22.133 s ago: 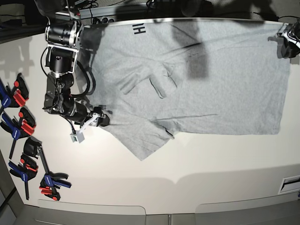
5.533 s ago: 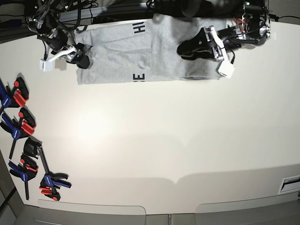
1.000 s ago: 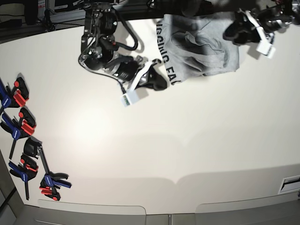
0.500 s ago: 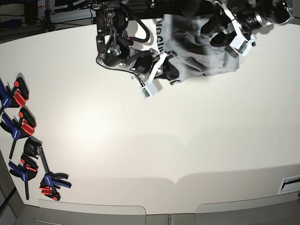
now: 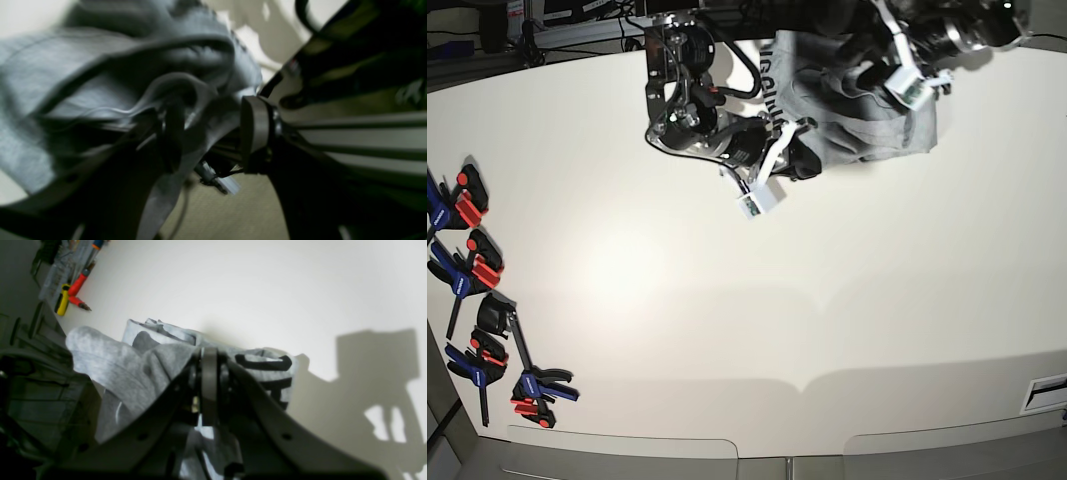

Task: Fold the T-shirt properly
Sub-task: 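Hold the folded stack with both grippers and press the fold flat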

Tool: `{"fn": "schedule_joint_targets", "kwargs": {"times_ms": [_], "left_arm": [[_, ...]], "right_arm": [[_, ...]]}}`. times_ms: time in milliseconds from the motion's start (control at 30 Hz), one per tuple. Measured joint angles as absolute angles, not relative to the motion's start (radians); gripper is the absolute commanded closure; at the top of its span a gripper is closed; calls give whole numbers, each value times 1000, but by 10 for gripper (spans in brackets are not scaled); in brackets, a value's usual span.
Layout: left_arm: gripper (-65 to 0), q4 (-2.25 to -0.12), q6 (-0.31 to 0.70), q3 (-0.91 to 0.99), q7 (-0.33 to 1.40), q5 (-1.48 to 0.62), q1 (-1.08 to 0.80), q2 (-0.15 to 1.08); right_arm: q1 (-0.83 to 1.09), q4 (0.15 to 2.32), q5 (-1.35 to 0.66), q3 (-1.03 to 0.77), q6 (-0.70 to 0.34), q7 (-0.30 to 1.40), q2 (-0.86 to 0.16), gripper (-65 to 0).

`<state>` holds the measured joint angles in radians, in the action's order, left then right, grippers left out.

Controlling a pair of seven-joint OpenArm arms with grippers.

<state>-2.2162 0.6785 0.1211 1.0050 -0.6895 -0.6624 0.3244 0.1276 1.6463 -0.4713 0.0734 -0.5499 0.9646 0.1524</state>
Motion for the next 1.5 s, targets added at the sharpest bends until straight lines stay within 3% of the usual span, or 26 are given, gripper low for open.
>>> {"fn": "schedule_joint_targets", "kwargs": {"times_ms": [267, 600, 667, 800, 1400, 1500], "left_arm": [[-252, -2216, 558, 5, 878, -443, -661, 325], [-241, -2178, 550, 2, 855, -414, -662, 324], [-201, -2155, 550, 2, 852, -439, -662, 324], [0, -2122, 550, 2, 861, -443, -662, 325], [0, -2221, 550, 4, 1108, -448, -662, 358], [0, -2221, 497, 5, 1108, -450, -677, 399]], "right_arm": [[127, 1646, -471, 71, -550, 965, 150, 0], [128, 1646, -471, 71, -550, 965, 150, 0], [128, 1646, -471, 71, -550, 965, 150, 0], [128, 1646, -471, 71, -550, 965, 150, 0], [127, 1645, -406, 71, -528, 965, 150, 0], [127, 1645, -362, 71, -511, 962, 150, 0]]}}
